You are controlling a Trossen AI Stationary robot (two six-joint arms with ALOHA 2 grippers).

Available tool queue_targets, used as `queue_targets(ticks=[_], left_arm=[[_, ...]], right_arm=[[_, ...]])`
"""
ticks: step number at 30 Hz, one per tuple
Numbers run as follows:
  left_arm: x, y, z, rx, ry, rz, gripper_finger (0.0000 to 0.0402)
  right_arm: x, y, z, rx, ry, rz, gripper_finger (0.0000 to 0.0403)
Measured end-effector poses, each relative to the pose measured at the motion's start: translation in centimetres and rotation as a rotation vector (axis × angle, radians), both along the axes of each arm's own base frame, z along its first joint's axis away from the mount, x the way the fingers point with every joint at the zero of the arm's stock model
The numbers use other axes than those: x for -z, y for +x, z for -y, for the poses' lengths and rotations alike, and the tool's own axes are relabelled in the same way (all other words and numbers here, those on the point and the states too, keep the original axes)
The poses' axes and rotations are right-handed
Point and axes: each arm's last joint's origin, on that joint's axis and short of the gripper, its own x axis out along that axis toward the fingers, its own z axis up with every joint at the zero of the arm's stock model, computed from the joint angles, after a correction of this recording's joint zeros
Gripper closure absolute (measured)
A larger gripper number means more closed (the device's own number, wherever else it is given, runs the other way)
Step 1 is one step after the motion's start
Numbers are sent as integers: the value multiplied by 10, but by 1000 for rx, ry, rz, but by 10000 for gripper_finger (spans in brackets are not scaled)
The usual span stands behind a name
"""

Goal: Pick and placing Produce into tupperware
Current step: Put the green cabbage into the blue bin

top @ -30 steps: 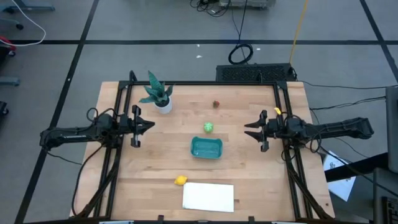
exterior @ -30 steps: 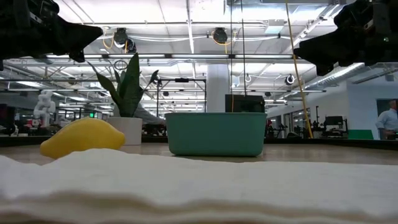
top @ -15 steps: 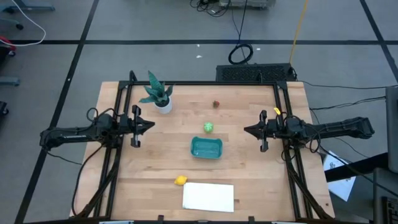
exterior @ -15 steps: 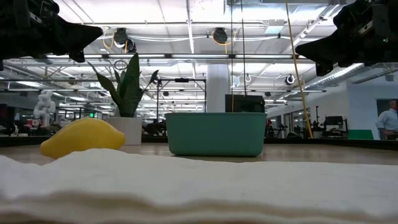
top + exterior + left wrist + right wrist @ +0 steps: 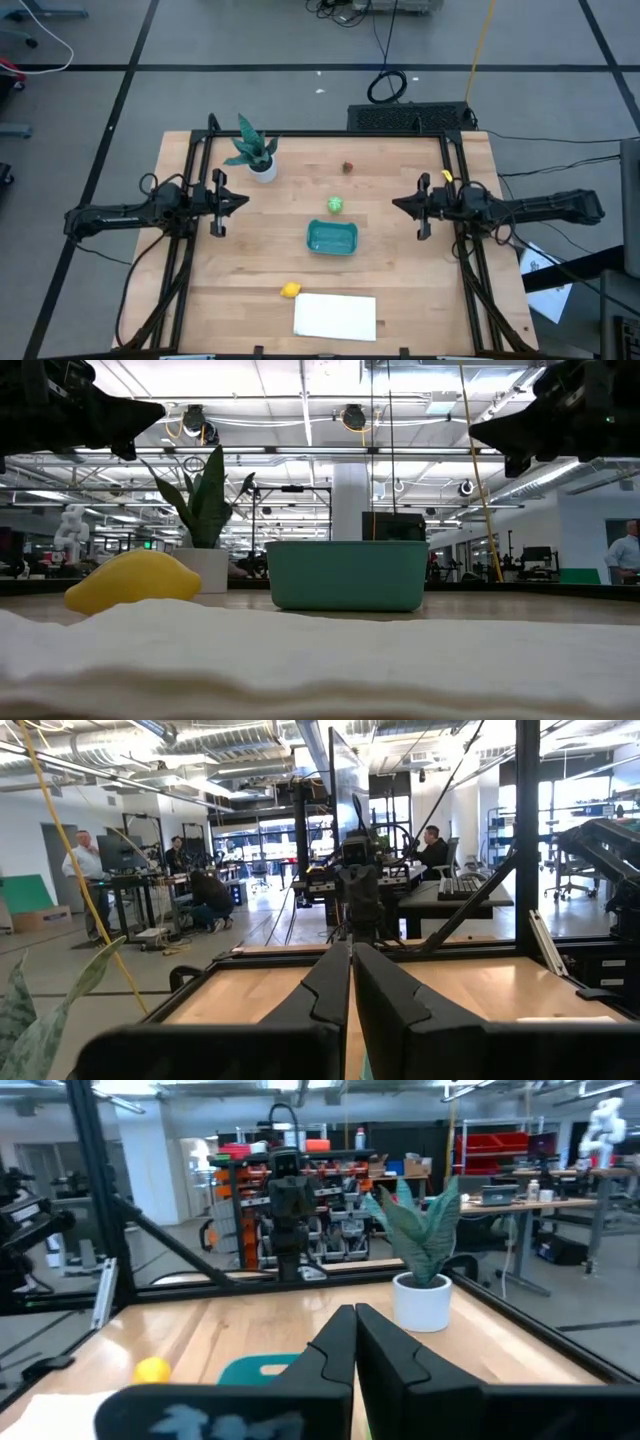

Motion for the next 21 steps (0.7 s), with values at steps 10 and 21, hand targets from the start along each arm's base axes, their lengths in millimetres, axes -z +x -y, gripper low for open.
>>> queue_targets(ticks=[10, 21], left_arm=[[0, 0, 0, 0, 0, 0, 376], [0, 0, 0, 0, 0, 0, 376]], right_arm=[[-36, 23, 11, 66, -17, -82, 403], [-79, 62, 47, 116, -14, -240, 403]])
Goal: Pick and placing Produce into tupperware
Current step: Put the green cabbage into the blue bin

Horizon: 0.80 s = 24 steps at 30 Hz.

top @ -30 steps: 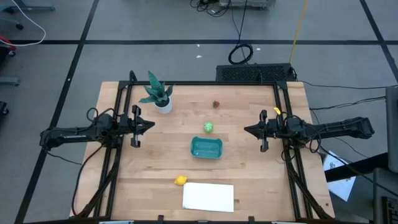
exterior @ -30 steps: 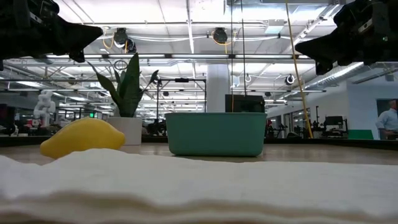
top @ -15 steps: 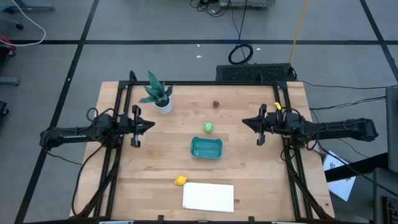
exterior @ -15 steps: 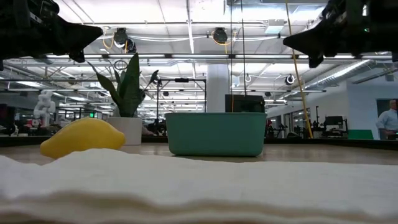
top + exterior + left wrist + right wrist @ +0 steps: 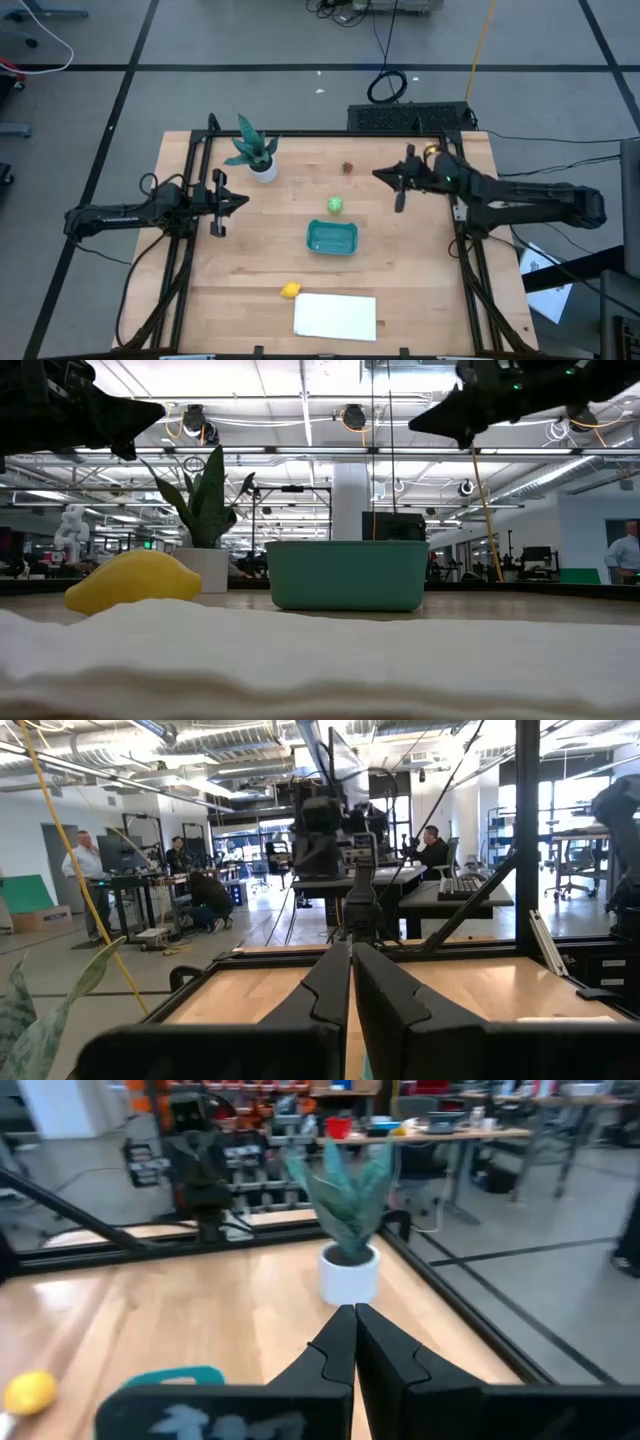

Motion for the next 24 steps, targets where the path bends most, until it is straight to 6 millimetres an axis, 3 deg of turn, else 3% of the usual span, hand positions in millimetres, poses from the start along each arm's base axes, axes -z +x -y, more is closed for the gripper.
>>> queue_targets(ticks=[7, 15, 24], left_arm=[[0, 0, 0, 0, 0, -3, 376], [2, 0, 0, 0, -2, -15, 376], [2, 0, 0, 0, -2, -16, 376]], right_arm=[[-12, 20, 28, -79, 74, -24, 403], [-5, 42, 60, -136, 195, -101, 403], [-7, 67, 79, -177, 247, -360, 403]])
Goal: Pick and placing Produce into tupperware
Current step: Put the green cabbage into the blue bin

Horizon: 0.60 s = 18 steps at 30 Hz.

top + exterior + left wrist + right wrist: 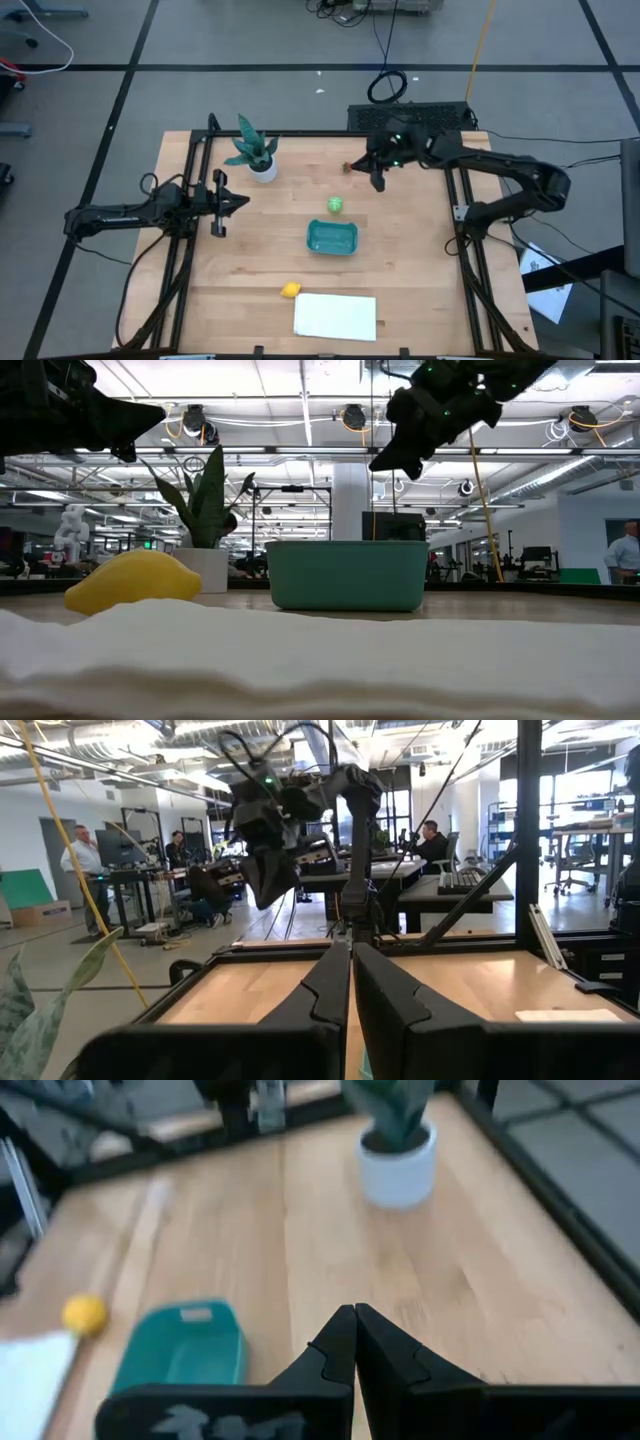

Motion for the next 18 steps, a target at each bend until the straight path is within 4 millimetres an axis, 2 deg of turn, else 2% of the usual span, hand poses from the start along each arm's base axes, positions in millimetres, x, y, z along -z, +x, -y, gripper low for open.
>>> queue_targets(ticks=[4, 7, 18], left_arm=[[0, 0, 0, 0, 2, 0, 376], [1, 0, 0, -4, 21, -9, 376], [1, 0, 0, -7, 32, -9, 376]], right_arm=[[-7, 8, 5, -57, -42, -86, 403], [-10, 10, 11, -63, -74, -85, 403], [-10, 1, 26, -39, -121, -95, 403]])
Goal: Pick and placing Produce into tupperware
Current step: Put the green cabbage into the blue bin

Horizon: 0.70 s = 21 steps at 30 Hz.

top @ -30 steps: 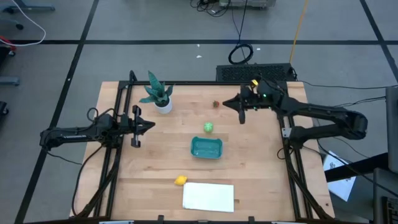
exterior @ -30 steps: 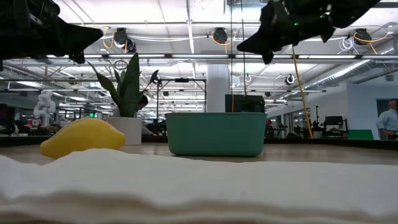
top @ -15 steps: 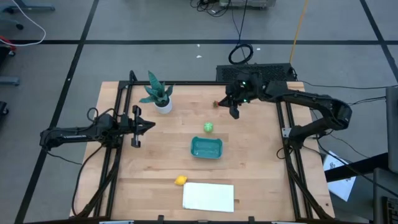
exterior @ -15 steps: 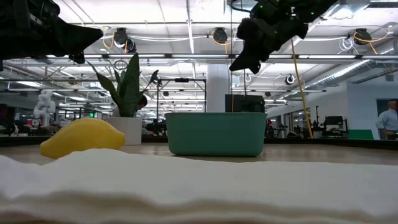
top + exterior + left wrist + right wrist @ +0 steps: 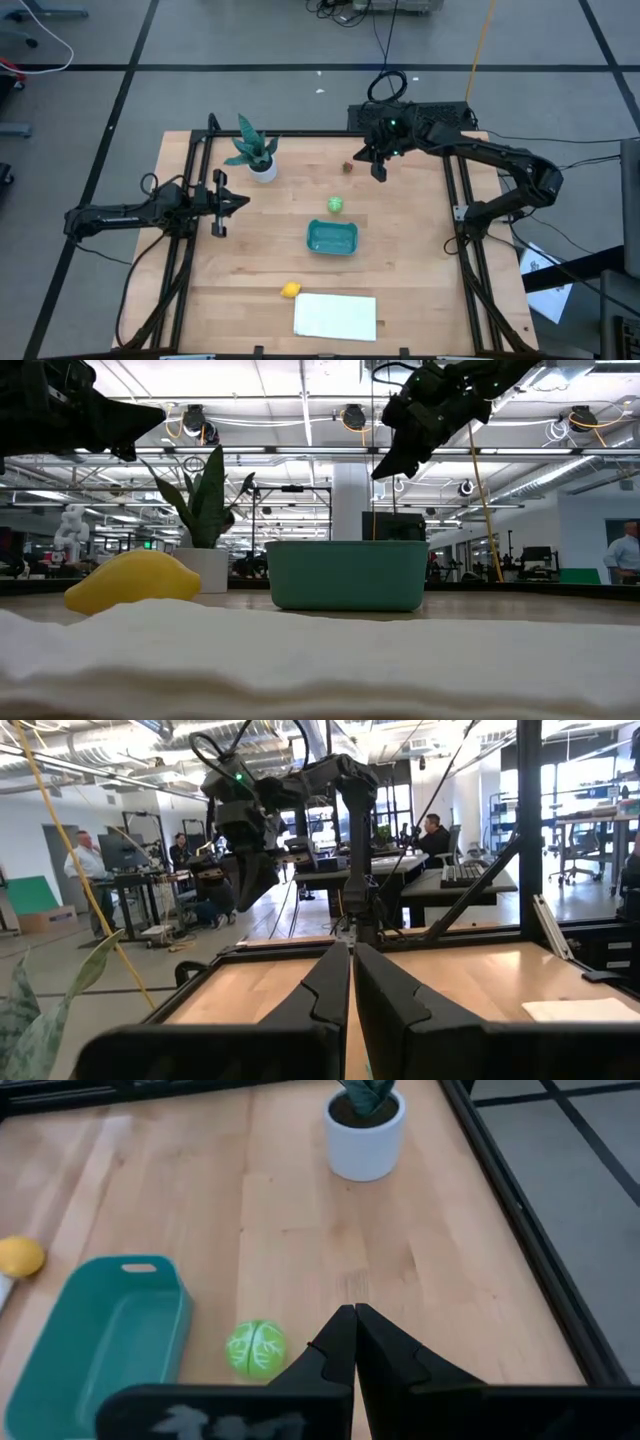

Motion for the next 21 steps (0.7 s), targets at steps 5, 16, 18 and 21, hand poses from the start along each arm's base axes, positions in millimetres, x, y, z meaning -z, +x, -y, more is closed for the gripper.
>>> queue_targets(ticks=[5, 16, 18, 21], left_arm=[[0, 0, 0, 0, 3, 1, 376], [0, 0, -1, -56, 13, 0, 376], [0, 0, -2, -59, 24, -3, 376], [1, 0, -2, -60, 29, -9, 376]], right_arm=[[1, 0, -1, -22, -25, -3, 403], [8, 14, 8, -23, -31, -3, 403], [7, 18, 11, -23, -25, -11, 403], [4, 25, 15, -22, -17, -20, 403]])
